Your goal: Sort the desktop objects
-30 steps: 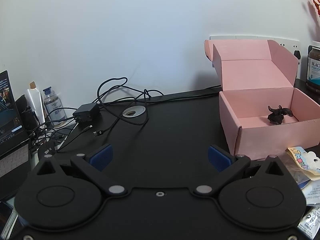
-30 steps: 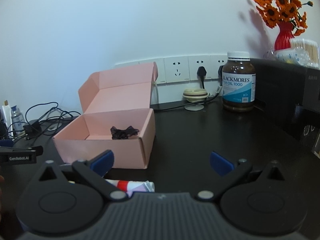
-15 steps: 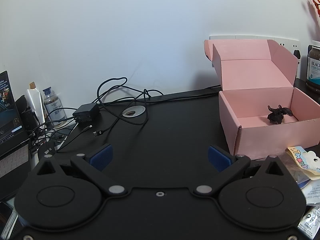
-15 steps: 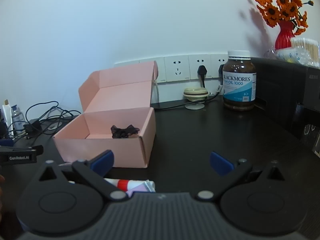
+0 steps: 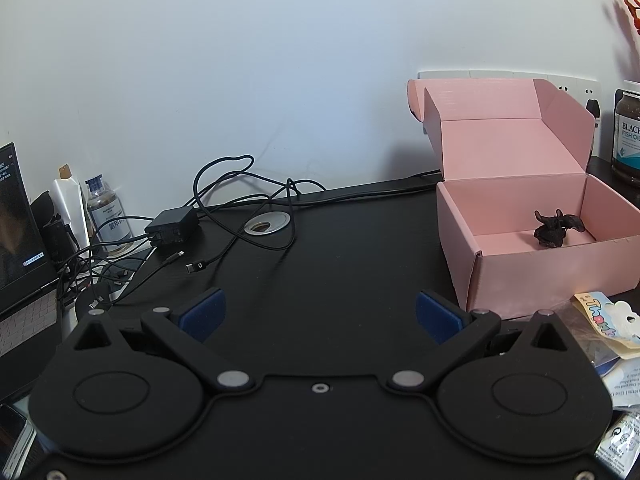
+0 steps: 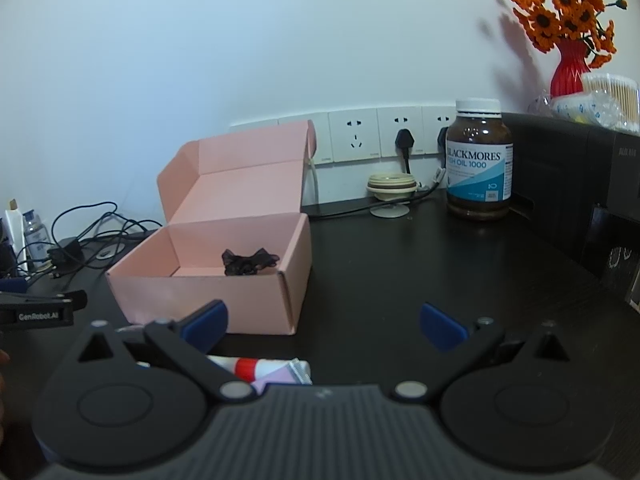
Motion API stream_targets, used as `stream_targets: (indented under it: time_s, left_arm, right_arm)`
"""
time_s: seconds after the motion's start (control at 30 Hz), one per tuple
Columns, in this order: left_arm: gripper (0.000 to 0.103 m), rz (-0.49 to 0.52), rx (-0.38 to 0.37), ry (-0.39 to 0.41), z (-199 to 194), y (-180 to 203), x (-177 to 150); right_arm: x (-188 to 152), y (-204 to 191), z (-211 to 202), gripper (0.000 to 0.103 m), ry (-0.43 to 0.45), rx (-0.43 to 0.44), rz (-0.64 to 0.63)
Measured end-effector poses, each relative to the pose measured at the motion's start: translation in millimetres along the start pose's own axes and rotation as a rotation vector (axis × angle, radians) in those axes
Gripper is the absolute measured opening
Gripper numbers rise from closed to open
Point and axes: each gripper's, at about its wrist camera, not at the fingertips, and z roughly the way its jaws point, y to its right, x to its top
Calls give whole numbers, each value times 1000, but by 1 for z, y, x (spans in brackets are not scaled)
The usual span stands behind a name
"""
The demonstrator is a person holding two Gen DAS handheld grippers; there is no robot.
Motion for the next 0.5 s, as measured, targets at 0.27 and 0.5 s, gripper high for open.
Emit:
stream_targets:
  time_s: [0.27,0.5]
  left_arm:
    - [103,2,2,1,0,1,0]
    - [103,2,3,0,0,1,0]
  right_arm:
    - [0,2,-1,102,1,2,-3]
    - [0,1,0,102,0,-2,1]
